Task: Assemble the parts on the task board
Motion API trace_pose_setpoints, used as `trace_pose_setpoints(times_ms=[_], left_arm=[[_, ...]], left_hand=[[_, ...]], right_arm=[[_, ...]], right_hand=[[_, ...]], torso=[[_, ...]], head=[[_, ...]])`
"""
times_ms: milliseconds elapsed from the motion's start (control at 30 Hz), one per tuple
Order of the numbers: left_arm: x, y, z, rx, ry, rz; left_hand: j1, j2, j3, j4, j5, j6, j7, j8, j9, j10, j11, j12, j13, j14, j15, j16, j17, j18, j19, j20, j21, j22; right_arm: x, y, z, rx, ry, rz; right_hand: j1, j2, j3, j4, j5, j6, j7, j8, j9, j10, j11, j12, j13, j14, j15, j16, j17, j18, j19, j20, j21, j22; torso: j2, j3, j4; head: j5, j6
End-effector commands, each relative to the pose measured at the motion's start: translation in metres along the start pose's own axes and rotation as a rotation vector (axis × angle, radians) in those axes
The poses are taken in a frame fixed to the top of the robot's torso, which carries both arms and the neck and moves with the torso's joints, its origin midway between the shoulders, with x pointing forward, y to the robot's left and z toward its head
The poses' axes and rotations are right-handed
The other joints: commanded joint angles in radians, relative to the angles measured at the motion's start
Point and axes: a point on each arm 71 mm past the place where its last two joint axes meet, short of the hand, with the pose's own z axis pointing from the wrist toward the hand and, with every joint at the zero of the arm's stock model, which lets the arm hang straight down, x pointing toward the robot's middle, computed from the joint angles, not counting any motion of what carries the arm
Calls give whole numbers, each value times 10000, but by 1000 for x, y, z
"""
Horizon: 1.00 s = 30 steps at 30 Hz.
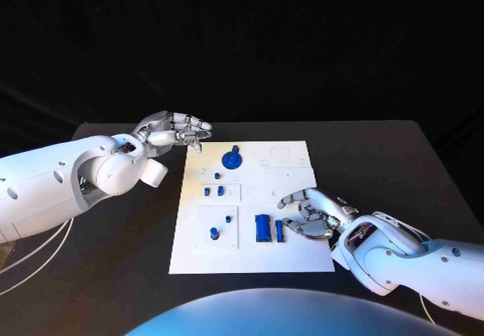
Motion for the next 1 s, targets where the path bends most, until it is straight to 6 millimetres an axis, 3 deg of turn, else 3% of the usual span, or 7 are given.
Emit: trace_pose_setpoints(times_ms=[33, 200, 467, 600, 667, 800, 1000], left_arm=[[2, -1, 1, 75, 167, -22], [3, -1, 1, 75, 181, -25], [2, -1, 1, 69, 185, -25], [2, -1, 0, 63, 181, -24], [2, -1, 0, 59, 181, -24], [2, -1, 0, 53, 185, -25], [2, -1, 0, 47, 188, -26]], left_hand=[[3, 86, 27, -14, 65, -64, 337, 63, -9, -82, -16, 53, 10, -82, -4, -36, -16, 129, -59, 26, -48, 6], [7, 88, 34, -21, 64, -66, 338, 65, -11, -84, -16, 55, 10, -84, -4, -37, -17, 129, -61, 24, -43, 10], [7, 88, 34, -21, 64, -66, 338, 65, -11, -84, -16, 55, 10, -84, -4, -37, -17, 129, -61, 24, -43, 10], [7, 88, 34, -21, 64, -66, 338, 65, -11, -84, -16, 55, 10, -84, -4, -37, -17, 129, -61, 24, -43, 10], [42, 105, 66, -53, 68, -64, 337, 72, -14, -84, -19, 63, 9, -89, -10, -41, -22, 131, -64, 17, -23, 26], [74, 122, 95, -80, 68, -62, 336, 77, -17, -82, -20, 69, 9, -93, -15, -45, -27, 132, -66, 11, 0, 42], [95, 131, 115, -101, 67, -61, 337, 79, -20, -81, -21, 73, 8, -96, -18, -49, -30, 132, -70, 6, 18, 56]], right_arm=[[-2, 2, 0, -236, -442, 129], [0, 0, 2, -22, -211, -53], [4, -3, 6, 215, -15, -291], [7, -3, 8, 245, 68, -378], [7, -3, 8, 266, 84, -409], [9, -4, 10, 319, 85, -506], [12, -6, 11, 430, 141, -645]], right_hand=[[46, -104, -131, -40, 320, -9, -16, -47, -28, 631, 59, -64, 2104, 954, 71, 20, 2126, -70, 236, 75, -45, 2005], [93, -267, -729, 2, -127, 65, -62, -17, -116, 601, 34, -97, 2072, 944, 56, 9, 2084, -51, 207, 85, -128, 1984], [439, -105, -1269, 71, -722, 560, -221, 414, -84, 613, -96, -46, 2080, 946, -44, 13, 2096, -51, 216, 14, -122, 1988], [593, -14, -1473, 102, -999, 982, -407, 825, 23, 630, -249, -7, 2093, 947, -167, 14, 2099, -52, 225, -81, -112, 1992], [720, 44, -1599, 97, -1240, 1295, -573, 1187, 145, 653, -389, 40, 2115, 952, -285, 18, 2116, -56, 238, -178, -88, 2000], [825, 111, -1810, 144, -1323, 1539, -779, 1744, 349, 656, -569, 39, 2109, 954, -439, 18, 2123, -58, 245, -321, -91, 2002], [925, 127, -2011, 194, -1360, 1587, -951, 2366, 588, 663, -721, 47, 2109, 957, -576, 19, 2133, -59, 248, -453, -110, 2000]], torso=[[5, -3, -6], [3, -6, -1], [11, -1, 10], [3, -5, 5], [3, -6, 5], [3, -7, -8], [-3, -7, 0]], head=[[-6, 2], [-4, 2], [14, 2], [30, 2], [30, 2], [33, 2], [36, 2]])
